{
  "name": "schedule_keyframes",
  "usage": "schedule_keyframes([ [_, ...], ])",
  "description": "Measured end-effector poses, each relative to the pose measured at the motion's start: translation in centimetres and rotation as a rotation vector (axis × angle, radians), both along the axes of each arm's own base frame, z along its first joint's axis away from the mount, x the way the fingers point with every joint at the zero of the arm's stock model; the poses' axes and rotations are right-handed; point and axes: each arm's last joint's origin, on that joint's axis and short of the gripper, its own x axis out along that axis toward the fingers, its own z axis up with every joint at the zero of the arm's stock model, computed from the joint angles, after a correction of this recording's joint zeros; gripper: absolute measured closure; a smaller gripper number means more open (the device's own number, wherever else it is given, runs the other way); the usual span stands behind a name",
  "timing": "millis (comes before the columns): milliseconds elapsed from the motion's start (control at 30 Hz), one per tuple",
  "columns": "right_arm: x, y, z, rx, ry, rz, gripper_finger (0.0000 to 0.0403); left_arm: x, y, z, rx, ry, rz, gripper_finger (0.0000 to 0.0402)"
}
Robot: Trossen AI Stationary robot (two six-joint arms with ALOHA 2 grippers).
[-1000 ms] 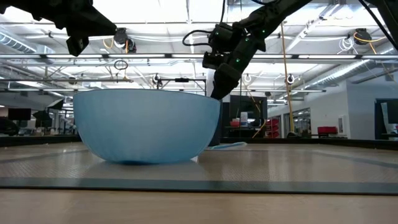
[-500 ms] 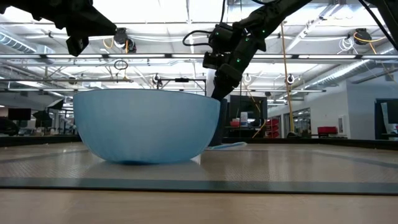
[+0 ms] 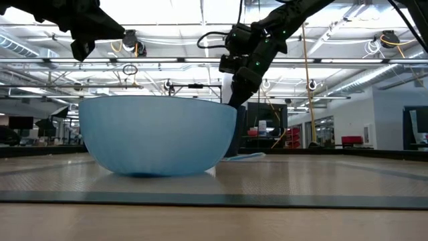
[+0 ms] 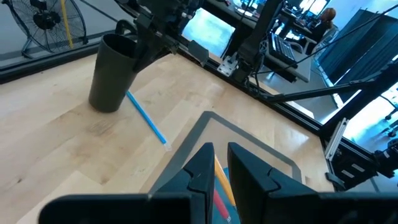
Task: Pick & Place Utensil
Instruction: Put the black cup on the transparent mat to the right of the blue bowl
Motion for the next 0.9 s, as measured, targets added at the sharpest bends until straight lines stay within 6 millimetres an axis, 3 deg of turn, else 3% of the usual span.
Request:
schedule_keyframes([
  [300,-1.1,1.1,1.7,0.007,0.016,0.008,0.0401,0.0,0.0,0.0,0.002,0.0,0.0,0.0353],
  [467,-1.9,1.9,3.9,0.0,-0.038,-0.002,0.0402,0.0,0.0,0.0,0.014,0.001,-0.002,0.0353],
  [900,-4.3,6.4,8.4,0.057,-0.093,0.004,0.0402,0.0,0.1,0.0,0.05,0.004,0.021,0.0353],
])
